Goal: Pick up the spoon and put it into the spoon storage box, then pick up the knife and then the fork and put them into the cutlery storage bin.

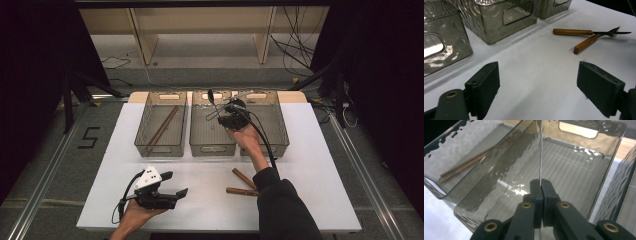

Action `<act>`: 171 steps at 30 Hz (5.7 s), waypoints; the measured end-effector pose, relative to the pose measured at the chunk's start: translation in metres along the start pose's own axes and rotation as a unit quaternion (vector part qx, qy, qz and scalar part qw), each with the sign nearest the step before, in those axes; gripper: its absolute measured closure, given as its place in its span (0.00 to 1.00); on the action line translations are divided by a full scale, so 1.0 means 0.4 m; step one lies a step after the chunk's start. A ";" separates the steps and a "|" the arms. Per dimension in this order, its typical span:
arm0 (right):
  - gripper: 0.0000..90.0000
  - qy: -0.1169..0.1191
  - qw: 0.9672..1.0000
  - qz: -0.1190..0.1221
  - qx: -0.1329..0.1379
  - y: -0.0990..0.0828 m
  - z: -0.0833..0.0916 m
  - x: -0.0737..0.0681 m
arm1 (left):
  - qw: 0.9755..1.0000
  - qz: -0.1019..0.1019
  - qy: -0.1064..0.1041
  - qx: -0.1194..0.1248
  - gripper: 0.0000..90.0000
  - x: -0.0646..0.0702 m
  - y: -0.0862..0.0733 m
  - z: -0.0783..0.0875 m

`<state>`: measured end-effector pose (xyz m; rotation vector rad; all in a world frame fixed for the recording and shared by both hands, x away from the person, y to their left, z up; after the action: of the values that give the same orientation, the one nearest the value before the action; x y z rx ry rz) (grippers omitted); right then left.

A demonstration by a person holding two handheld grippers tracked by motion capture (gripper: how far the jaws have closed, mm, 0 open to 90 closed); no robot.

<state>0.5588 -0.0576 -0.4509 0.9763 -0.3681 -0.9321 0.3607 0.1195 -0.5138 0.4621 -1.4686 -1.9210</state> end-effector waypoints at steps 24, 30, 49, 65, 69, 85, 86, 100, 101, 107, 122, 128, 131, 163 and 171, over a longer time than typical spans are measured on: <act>0.95 -0.013 1.000 -0.002 -0.021 -0.027 -0.035 0.005 | 1.000 0.003 -0.004 0.006 0.19 0.002 0.000 -0.001; 0.81 0.000 1.000 -0.006 -0.019 -0.023 -0.029 0.002 | 1.000 0.001 -0.007 0.001 0.19 0.002 -0.002 -0.001; 0.46 0.069 0.996 0.055 0.023 -0.023 0.148 -0.057 | 1.000 0.004 -0.003 0.001 0.19 0.000 -0.004 -0.003; 0.41 0.071 0.994 0.078 -0.010 -0.172 0.262 -0.035 | 1.000 0.004 0.000 0.001 0.19 -0.001 -0.005 -0.003; 0.41 0.065 0.995 0.076 -0.017 -0.201 0.274 -0.026 | 1.000 0.006 0.001 0.002 0.19 -0.002 -0.005 -0.004; 0.41 0.056 0.996 0.049 -0.050 -0.302 0.298 0.004 | 1.000 0.006 0.001 0.002 0.19 -0.004 -0.005 -0.003; 0.42 0.058 0.996 0.048 -0.052 -0.306 0.296 0.004 | 1.000 0.006 0.002 0.001 0.19 -0.004 -0.005 -0.004; 0.44 0.062 0.992 0.054 -0.092 -0.349 0.282 -0.001 | 1.000 0.006 0.002 0.001 0.19 -0.007 -0.003 -0.006; 0.44 0.063 0.992 0.054 -0.094 -0.351 0.281 -0.003 | 1.000 0.006 0.002 0.002 0.19 -0.006 -0.003 -0.006; 0.44 0.063 0.990 0.060 -0.107 -0.361 0.279 -0.008 | 1.000 0.005 0.002 0.001 0.19 -0.006 -0.004 -0.007; 0.44 0.047 0.983 0.079 -0.161 -0.398 0.262 -0.008 | 1.000 0.003 0.002 -0.001 0.19 -0.004 -0.005 -0.005; 0.48 0.037 0.980 0.082 -0.176 -0.408 0.258 0.000 | 1.000 0.006 0.001 -0.002 0.19 -0.003 -0.006 -0.007; 0.52 0.036 0.979 0.086 -0.182 -0.414 0.257 0.001 | 1.000 0.003 0.000 -0.003 0.19 -0.002 -0.006 -0.007; 0.84 0.015 0.965 0.110 -0.236 -0.431 0.248 -0.009 | 1.000 -0.011 -0.004 -0.007 0.19 0.010 -0.010 -0.007; 0.85 0.014 0.964 0.110 -0.241 -0.430 0.248 -0.012 | 1.000 -0.012 -0.005 -0.007 0.19 0.009 -0.010 -0.006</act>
<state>0.4055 -0.1468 -0.5403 0.4902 -0.2046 -0.7542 0.3584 0.1156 -0.5179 0.4669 -1.4598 -1.9541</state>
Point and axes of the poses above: each handheld gripper's, and its own axes: z roughly backward along the jaws, y roughly out of its top, x roughly to its right, the point moved 8 cm from there along -z, roughly forward along the jaws, and after that the axes turned 10 degrees about x, right-handed, at the moved point
